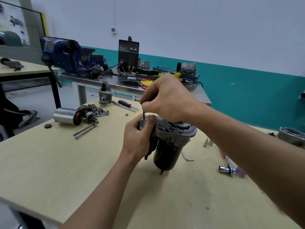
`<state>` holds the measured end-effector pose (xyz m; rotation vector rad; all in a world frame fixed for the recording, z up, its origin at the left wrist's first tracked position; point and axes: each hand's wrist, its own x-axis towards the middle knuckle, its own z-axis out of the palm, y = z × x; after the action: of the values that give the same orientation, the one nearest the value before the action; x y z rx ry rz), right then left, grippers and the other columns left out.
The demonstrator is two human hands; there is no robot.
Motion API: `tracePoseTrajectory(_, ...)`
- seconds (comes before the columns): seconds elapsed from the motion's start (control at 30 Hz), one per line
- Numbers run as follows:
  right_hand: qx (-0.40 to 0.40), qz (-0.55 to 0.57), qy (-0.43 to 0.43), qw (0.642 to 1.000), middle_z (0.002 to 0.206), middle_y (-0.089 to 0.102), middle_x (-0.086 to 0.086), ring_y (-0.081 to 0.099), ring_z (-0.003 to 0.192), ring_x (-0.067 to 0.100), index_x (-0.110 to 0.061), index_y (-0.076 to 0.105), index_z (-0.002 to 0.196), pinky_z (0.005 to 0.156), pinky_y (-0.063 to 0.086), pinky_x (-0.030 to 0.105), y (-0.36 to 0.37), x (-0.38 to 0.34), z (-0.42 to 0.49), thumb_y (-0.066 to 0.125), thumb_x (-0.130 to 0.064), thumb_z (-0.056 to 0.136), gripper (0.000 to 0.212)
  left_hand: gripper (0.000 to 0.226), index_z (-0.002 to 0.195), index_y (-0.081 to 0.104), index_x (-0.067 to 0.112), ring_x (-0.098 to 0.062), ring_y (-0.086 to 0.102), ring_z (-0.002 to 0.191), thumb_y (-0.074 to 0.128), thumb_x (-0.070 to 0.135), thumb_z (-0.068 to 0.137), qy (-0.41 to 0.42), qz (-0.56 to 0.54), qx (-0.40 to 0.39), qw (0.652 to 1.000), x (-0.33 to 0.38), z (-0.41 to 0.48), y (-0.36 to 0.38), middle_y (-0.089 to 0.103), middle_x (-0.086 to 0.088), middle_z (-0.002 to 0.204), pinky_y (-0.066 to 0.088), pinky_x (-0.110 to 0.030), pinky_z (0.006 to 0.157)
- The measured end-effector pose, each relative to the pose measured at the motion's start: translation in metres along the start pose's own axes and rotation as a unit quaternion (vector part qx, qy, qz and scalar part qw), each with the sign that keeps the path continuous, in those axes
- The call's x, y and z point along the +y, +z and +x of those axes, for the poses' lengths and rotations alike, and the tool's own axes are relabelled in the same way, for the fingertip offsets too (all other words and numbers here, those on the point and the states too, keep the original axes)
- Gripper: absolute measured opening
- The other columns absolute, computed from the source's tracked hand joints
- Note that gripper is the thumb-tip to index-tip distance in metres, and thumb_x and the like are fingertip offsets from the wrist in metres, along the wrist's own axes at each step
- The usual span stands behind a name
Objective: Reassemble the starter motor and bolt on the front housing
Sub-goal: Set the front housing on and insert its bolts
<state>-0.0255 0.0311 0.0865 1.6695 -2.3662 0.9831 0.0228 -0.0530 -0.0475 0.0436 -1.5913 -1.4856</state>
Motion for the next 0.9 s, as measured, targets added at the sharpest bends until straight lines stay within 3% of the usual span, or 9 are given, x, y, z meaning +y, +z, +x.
tracePoseTrajectory(0.33, -0.018, -0.019, 0.012, 1.000, 0.078, 0.074, -0.006, 0.066, 0.068, 0.003, -0.016, 0.080, 0.083, 0.060, 0.057, 0.016, 0.002, -0.001, 0.000, 0.076, -0.009, 0.078, 0.010, 0.028, 0.069, 0.069, 0.033, -0.002, 0.057, 0.058, 0.058, 0.052, 0.085, -0.009, -0.010, 0.001, 1.000, -0.002, 0.001, 0.000, 0.064, 0.011, 0.061, 0.044, -0.015, 0.055)
tracePoseTrajectory(0.53, -0.104, -0.164, 0.000, 0.981, 0.087, 0.074, -0.003, 0.067, 0.078, 0.011, -0.018, 0.079, 0.093, 0.069, 0.060, 0.025, -0.003, -0.010, 0.008, 0.074, -0.010, 0.082, 0.015, 0.028, 0.074, 0.072, 0.027, -0.008, 0.063, 0.066, 0.058, 0.047, 0.089, -0.010, -0.004, -0.003, 1.000, -0.005, 0.001, -0.002, 0.068, 0.004, 0.068, 0.049, -0.019, 0.059)
tracePoseTrajectory(0.63, -0.155, -0.213, -0.003, 0.965, 0.090, 0.074, -0.001, 0.068, 0.084, 0.016, -0.014, 0.079, 0.097, 0.069, 0.057, 0.026, -0.004, -0.014, 0.017, 0.075, -0.023, 0.085, 0.015, 0.028, 0.073, 0.073, 0.035, 0.000, 0.060, 0.060, 0.055, 0.032, 0.094, -0.003, -0.002, 0.004, 1.000, -0.003, 0.002, 0.000, 0.067, 0.013, 0.063, 0.044, -0.012, 0.056)
tracePoseTrajectory(0.73, -0.221, -0.240, 0.006, 0.945, 0.095, 0.074, 0.003, 0.068, 0.092, 0.020, -0.012, 0.077, 0.100, 0.071, 0.055, 0.029, -0.007, -0.016, 0.026, 0.071, -0.034, 0.088, 0.025, 0.023, 0.081, 0.075, 0.029, -0.002, 0.061, 0.061, 0.055, 0.031, 0.094, -0.004, -0.006, 0.012, 1.000, -0.005, 0.002, -0.001, 0.069, 0.010, 0.066, 0.045, -0.013, 0.057)
tracePoseTrajectory(0.83, -0.262, -0.298, -0.029, 0.917, 0.090, 0.070, 0.004, 0.063, 0.080, 0.016, -0.010, 0.074, 0.102, 0.060, 0.045, 0.022, -0.003, -0.018, 0.031, 0.059, -0.036, 0.097, 0.030, 0.022, 0.074, 0.072, 0.028, -0.003, 0.059, 0.059, 0.059, 0.038, 0.089, -0.013, -0.009, 0.017, 1.000, -0.007, 0.001, -0.001, 0.067, 0.009, 0.063, 0.044, -0.014, 0.055)
tracePoseTrajectory(0.9, -0.237, -0.324, -0.063, 0.914, 0.073, 0.060, 0.007, 0.050, 0.061, 0.014, -0.006, 0.069, 0.086, 0.048, 0.036, 0.023, 0.000, -0.021, 0.031, 0.047, -0.036, 0.103, 0.041, 0.032, 0.071, 0.067, 0.019, -0.007, 0.055, 0.059, 0.060, 0.047, 0.083, -0.014, -0.002, 0.016, 1.000, -0.008, 0.002, 0.000, 0.063, 0.007, 0.061, 0.043, -0.018, 0.055)
